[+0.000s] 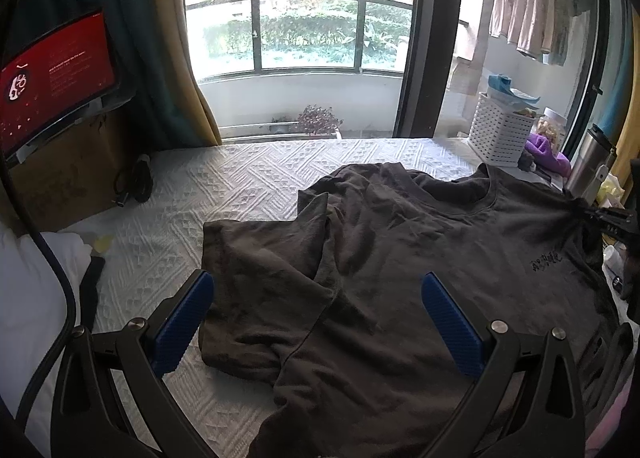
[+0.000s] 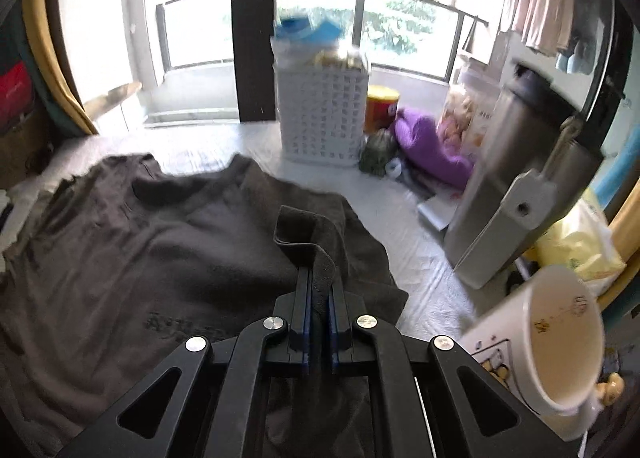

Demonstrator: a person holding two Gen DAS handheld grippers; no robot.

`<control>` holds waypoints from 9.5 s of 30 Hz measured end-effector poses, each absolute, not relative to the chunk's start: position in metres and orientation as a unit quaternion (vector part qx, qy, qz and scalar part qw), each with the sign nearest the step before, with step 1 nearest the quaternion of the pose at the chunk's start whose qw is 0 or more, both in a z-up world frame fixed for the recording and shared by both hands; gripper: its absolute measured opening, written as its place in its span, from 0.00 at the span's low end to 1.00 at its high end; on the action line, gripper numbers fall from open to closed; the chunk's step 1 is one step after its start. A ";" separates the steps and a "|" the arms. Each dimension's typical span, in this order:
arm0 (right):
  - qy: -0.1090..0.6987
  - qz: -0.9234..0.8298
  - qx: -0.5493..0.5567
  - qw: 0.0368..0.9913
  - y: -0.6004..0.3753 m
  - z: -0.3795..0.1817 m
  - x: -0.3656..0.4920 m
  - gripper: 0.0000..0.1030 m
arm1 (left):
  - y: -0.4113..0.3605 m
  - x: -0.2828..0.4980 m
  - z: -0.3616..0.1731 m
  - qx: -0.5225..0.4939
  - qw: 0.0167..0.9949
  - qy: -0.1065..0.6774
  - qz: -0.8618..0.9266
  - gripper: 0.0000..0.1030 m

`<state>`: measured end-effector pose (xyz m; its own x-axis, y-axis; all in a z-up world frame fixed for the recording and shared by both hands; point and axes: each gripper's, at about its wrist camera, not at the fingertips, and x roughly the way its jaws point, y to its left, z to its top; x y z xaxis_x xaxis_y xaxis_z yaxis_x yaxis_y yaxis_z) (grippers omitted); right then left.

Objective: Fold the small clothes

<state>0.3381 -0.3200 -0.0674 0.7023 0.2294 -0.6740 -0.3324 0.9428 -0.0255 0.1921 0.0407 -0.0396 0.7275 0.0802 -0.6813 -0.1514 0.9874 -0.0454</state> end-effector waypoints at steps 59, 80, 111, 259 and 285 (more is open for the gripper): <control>0.410 0.244 -0.135 0.869 -0.207 -0.122 0.275 1.00 | 0.117 0.182 -0.063 -0.059 0.914 0.389 0.093 1.00; 0.408 0.145 -0.053 0.900 -0.261 -0.098 0.272 1.00 | 0.125 0.255 -0.116 -0.018 0.898 0.439 0.022 0.43; 0.366 0.177 0.004 0.913 -0.311 -0.092 0.241 1.00 | -0.040 0.254 -0.059 0.078 0.897 0.419 -0.118 0.04; 0.322 0.135 -0.072 0.934 -0.340 -0.093 0.095 1.00 | 0.092 -0.016 -0.067 -0.151 0.875 0.435 -0.148 0.43; 0.325 0.195 -0.069 0.923 -0.326 -0.089 0.130 0.07 | 0.048 -0.047 -0.009 -0.046 0.942 0.287 -0.167 0.10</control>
